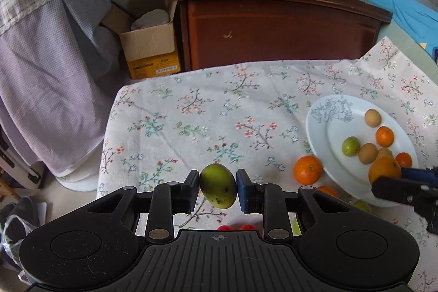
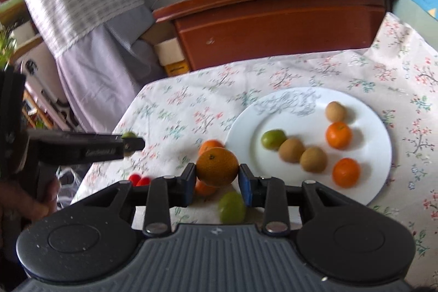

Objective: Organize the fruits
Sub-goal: 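Grasp the green jujube with the left gripper while the right grasps the tangerine, then carry the green jujube and tangerine over the plate with both grippers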

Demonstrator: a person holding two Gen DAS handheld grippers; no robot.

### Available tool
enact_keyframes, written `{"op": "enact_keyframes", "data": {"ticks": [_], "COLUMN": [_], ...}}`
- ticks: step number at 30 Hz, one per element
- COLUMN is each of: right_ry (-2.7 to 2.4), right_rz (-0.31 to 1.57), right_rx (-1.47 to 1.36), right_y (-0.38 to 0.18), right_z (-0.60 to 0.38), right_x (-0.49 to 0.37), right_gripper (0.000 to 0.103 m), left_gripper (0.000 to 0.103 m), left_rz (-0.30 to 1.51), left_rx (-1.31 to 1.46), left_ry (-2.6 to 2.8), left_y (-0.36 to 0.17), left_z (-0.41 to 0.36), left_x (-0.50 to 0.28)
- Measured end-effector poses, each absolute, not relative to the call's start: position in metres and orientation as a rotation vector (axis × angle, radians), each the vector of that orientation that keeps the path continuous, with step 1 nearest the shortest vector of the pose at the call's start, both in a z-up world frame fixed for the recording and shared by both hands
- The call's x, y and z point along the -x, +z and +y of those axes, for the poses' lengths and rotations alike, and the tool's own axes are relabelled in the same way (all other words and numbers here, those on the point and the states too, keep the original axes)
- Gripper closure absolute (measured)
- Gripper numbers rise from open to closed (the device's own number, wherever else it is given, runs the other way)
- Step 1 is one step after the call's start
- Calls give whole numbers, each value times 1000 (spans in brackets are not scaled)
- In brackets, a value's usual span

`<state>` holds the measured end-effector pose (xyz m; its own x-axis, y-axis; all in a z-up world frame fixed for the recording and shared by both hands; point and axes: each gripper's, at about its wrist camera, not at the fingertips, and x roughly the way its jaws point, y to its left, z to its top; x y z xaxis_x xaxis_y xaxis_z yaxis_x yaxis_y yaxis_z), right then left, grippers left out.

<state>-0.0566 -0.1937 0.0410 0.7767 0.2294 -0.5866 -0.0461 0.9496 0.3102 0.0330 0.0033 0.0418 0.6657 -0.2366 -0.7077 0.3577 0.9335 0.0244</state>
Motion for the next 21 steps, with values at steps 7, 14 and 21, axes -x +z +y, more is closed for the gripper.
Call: {"op": "enact_keyframes", "data": {"ticks": [7,14,21], "right_ry": [101,62,48], "right_rz": [597,583,589], "right_rx": [-326,-371,-384], "right_y": [60,66,69], "right_z": [-218,-236,-246], "right_x": [58,58,57], "right_gripper": [70,70,70], "left_gripper": [76,76,76], "left_rz": [744,734,703], "left_rx": [-164,-161,-176], "left_ry": [-388,-442,-503], "left_y": [53,57,61], "left_z": [-18,-44,-67], "left_x": [-24,-17,-10]}}
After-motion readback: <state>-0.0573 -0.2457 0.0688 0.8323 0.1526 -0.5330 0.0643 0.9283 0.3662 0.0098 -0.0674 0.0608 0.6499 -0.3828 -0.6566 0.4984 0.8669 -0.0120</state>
